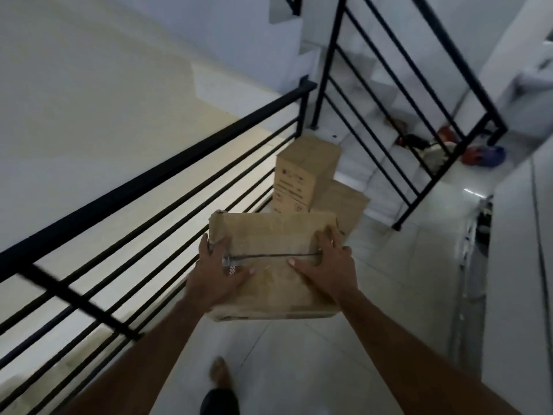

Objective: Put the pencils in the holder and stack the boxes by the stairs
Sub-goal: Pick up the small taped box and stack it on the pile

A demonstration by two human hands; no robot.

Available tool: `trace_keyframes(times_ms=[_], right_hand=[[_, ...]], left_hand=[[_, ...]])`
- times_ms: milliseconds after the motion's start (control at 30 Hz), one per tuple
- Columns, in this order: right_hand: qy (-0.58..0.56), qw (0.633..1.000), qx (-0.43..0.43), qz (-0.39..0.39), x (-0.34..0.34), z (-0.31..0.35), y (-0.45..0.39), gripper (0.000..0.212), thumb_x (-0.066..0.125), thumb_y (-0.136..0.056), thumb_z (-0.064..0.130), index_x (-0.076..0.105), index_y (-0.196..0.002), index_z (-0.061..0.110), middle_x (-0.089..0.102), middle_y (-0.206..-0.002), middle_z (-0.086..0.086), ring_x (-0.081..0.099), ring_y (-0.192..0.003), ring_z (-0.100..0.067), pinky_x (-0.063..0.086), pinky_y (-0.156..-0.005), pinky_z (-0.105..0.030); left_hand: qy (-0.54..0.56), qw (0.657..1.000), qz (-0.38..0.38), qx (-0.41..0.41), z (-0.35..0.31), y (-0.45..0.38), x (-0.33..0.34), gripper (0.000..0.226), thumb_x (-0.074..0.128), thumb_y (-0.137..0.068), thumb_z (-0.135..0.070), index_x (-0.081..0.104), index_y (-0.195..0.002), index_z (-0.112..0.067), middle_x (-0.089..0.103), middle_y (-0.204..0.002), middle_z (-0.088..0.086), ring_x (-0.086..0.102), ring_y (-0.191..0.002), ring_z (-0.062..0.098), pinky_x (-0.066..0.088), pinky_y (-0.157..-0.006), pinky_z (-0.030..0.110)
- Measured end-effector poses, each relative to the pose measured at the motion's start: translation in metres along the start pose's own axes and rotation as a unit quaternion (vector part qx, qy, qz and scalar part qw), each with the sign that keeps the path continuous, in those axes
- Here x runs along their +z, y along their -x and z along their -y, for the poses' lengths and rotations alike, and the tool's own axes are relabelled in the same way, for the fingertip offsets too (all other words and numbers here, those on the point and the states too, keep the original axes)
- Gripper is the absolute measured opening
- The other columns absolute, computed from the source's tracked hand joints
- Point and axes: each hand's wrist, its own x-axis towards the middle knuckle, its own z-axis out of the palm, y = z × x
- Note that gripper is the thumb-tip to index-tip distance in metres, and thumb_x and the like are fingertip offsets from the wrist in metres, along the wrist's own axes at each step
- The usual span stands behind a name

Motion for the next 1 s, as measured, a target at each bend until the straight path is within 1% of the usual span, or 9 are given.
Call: trace_keyframes(times_ms=[133,233,367,500,600,700,767,900,1000], right_hand=[[0.012,0.998,0.056,-0.029,-0.009,-0.049,-0.051,0.105,0.044,-0.058,0.095,0.030,-0.142,0.035,0.010,-0.160,0.008,0.039,-0.128,-0.035,0.043,-0.101,-0.051],[0.011,0.995,0.087,-0.048,-0.017,-0.085,-0.095,0.105,0.042,-0.057,0.097,0.031,-0.142,0.036,0.011,-0.159,0.010,0.041,-0.125,-0.033,0.043,-0.098,-0.048],[0.015,0.987,0.139,-0.075,-0.035,-0.131,-0.157,0.106,0.040,-0.057,0.097,0.032,-0.142,0.035,0.013,-0.159,0.008,0.044,-0.122,-0.034,0.044,-0.097,-0.048],[0.010,0.980,0.176,-0.097,-0.053,-0.176,-0.203,0.103,0.040,-0.059,0.096,0.032,-0.141,0.035,0.015,-0.159,0.006,0.045,-0.121,-0.038,0.046,-0.096,-0.050],[0.009,0.976,0.190,-0.108,-0.065,-0.209,-0.231,0.102,0.040,-0.060,0.096,0.033,-0.141,0.033,0.016,-0.158,0.004,0.047,-0.118,-0.038,0.046,-0.094,-0.049],[0.010,0.974,0.197,-0.110,-0.078,-0.255,-0.273,0.101,0.043,-0.062,0.094,0.033,-0.141,0.032,0.015,-0.158,0.004,0.046,-0.119,-0.038,0.047,-0.094,-0.049],[0.010,0.975,0.196,-0.103,-0.086,-0.288,-0.302,0.100,0.044,-0.063,0.093,0.034,-0.141,0.031,0.015,-0.158,0.003,0.044,-0.120,-0.038,0.046,-0.095,-0.049],[0.016,0.982,0.173,-0.076,-0.106,-0.350,-0.369,0.104,0.043,-0.062,0.092,0.034,-0.144,0.029,0.013,-0.160,0.003,0.044,-0.121,-0.039,0.044,-0.096,-0.048],[0.018,0.989,0.141,-0.033,-0.124,-0.389,-0.426,0.104,0.047,-0.062,0.091,0.029,-0.146,0.031,0.008,-0.161,0.006,0.038,-0.127,-0.039,0.042,-0.100,-0.053]], left_hand=[[-0.002,0.998,0.036,0.042,-0.037,-0.076,0.044,0.106,0.063,-0.054,-0.086,0.024,-0.143,-0.043,0.004,-0.158,-0.005,0.043,-0.131,0.039,0.046,-0.096,0.052],[0.000,0.995,0.057,0.076,-0.071,-0.133,0.075,0.108,0.059,-0.052,-0.090,0.026,-0.142,-0.042,0.009,-0.155,-0.006,0.045,-0.129,0.036,0.049,-0.093,0.049],[-0.013,0.989,0.101,0.107,-0.122,-0.210,0.115,0.112,0.056,-0.051,-0.092,0.026,-0.145,-0.038,0.007,-0.156,-0.007,0.042,-0.132,0.036,0.047,-0.096,0.053],[-0.026,0.979,0.140,0.143,-0.173,-0.274,0.152,0.111,0.062,-0.058,-0.084,0.025,-0.148,-0.033,0.009,-0.157,-0.002,0.037,-0.136,0.033,0.042,-0.104,0.052],[-0.027,0.974,0.156,0.161,-0.206,-0.310,0.183,0.108,0.066,-0.061,-0.080,0.023,-0.148,-0.035,0.004,-0.158,-0.005,0.037,-0.136,0.033,0.041,-0.104,0.051],[-0.030,0.973,0.162,0.164,-0.243,-0.352,0.227,0.103,0.069,-0.062,-0.077,0.026,-0.147,-0.037,0.001,-0.158,-0.008,0.040,-0.133,0.034,0.044,-0.100,0.048],[-0.021,0.974,0.162,0.159,-0.264,-0.375,0.258,0.101,0.070,-0.062,-0.075,0.027,-0.146,-0.039,0.001,-0.159,-0.008,0.042,-0.132,0.032,0.044,-0.097,0.045],[0.021,0.981,0.144,0.130,-0.305,-0.412,0.314,0.102,0.073,-0.062,-0.071,0.027,-0.147,-0.038,0.002,-0.158,-0.010,0.040,-0.134,0.027,0.042,-0.100,0.041],[0.060,0.988,0.115,0.089,-0.335,-0.436,0.346,0.103,0.077,-0.062,-0.067,0.027,-0.147,-0.039,0.001,-0.158,-0.010,0.040,-0.134,0.026,0.041,-0.101,0.041]])
